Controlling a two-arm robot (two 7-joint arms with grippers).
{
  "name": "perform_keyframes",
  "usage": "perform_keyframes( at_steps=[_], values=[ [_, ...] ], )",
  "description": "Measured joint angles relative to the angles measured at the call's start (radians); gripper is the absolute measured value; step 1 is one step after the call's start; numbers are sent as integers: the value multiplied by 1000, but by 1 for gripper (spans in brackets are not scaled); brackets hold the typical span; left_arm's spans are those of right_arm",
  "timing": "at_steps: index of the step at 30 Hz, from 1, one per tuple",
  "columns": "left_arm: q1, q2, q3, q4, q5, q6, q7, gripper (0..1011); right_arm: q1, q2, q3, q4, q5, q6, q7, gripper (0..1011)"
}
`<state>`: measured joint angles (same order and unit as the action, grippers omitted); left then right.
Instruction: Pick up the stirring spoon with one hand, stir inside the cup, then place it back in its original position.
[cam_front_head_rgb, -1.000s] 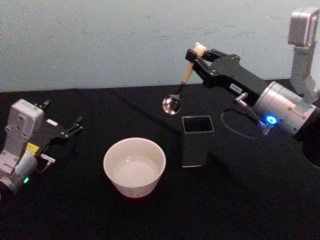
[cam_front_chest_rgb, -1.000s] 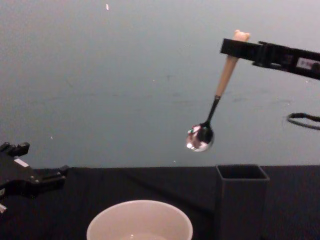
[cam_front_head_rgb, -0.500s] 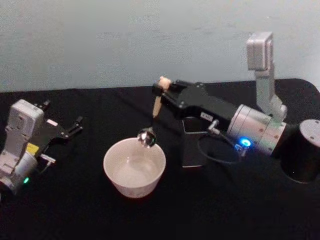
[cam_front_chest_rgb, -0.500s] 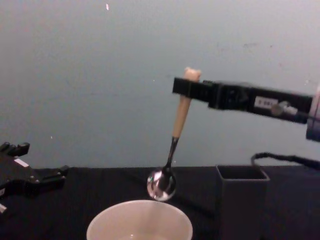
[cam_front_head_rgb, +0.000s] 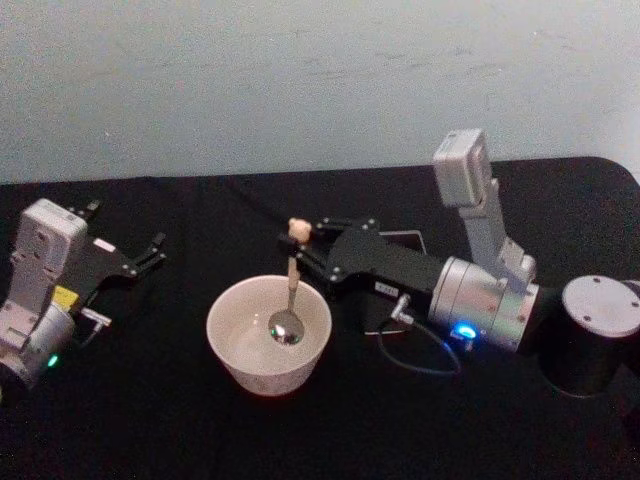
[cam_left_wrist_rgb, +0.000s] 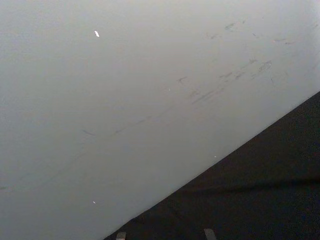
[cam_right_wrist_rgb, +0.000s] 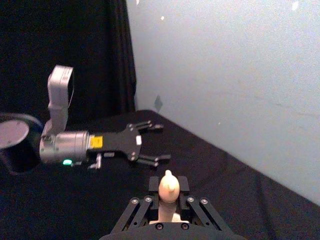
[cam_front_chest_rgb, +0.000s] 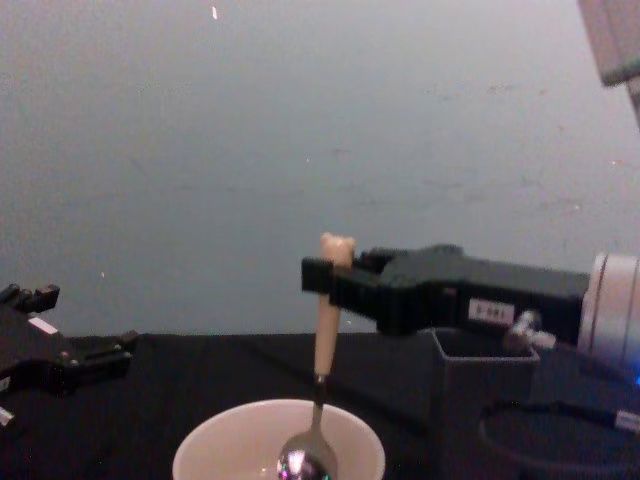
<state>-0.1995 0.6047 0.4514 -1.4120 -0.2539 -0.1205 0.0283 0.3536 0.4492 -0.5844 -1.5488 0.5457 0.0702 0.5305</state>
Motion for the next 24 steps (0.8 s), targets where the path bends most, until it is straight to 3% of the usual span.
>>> perform_keyframes(
  at_steps=[16, 24],
  values=[
    [0, 0, 0, 0, 0, 0, 0, 1001, 0, -30, -54, 51, -86, -22, 43, 214],
    [0, 0, 0, 0, 0, 0, 0, 1001, 20, -77, -71, 97, -121, -24, 37, 214]
  ],
)
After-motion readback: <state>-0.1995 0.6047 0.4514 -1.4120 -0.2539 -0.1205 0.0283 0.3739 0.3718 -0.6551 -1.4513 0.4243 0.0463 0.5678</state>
